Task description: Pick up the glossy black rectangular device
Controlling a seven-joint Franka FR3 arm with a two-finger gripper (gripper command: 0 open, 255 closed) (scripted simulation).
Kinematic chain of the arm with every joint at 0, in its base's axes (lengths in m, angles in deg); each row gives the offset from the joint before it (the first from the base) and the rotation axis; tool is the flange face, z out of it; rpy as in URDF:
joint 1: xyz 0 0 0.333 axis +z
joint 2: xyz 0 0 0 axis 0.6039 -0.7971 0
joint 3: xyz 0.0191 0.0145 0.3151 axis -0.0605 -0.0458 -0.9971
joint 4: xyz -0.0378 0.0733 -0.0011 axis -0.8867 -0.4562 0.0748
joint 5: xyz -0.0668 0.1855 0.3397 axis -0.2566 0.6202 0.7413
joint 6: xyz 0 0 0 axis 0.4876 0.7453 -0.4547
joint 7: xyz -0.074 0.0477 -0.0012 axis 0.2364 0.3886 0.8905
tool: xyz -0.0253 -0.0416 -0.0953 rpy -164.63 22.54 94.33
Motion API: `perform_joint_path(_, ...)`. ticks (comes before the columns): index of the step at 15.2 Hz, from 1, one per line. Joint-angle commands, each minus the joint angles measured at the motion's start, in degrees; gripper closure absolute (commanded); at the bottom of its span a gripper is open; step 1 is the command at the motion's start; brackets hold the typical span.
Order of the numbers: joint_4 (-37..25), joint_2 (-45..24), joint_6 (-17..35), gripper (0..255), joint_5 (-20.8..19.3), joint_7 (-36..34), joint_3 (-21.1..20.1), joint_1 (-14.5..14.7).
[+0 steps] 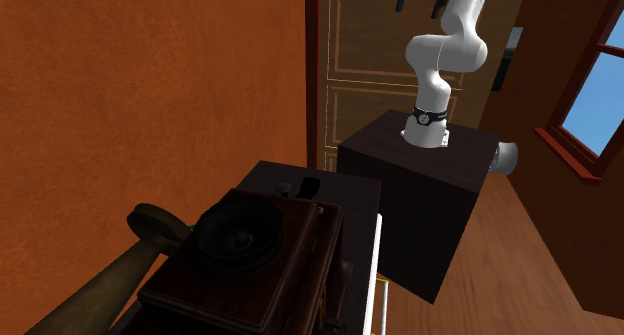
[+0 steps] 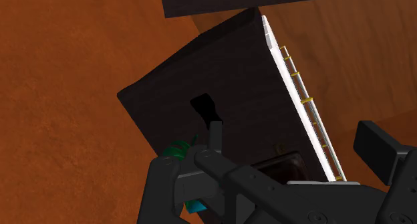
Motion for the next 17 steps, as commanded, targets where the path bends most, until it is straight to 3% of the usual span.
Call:
perform_joint_path(1, 0.0, 0.0, 0.0, 0, 0.0, 0.0, 0.0, 0.0)
perform_joint_path(9, 8.6, -6.6, 14.5, 0, -2.6, 4.6, 5.0, -0.9)
perform_joint_path(17, 12.4, -18.6, 29.5, 0, -4.5, 9.1, 9.8, -2.0)
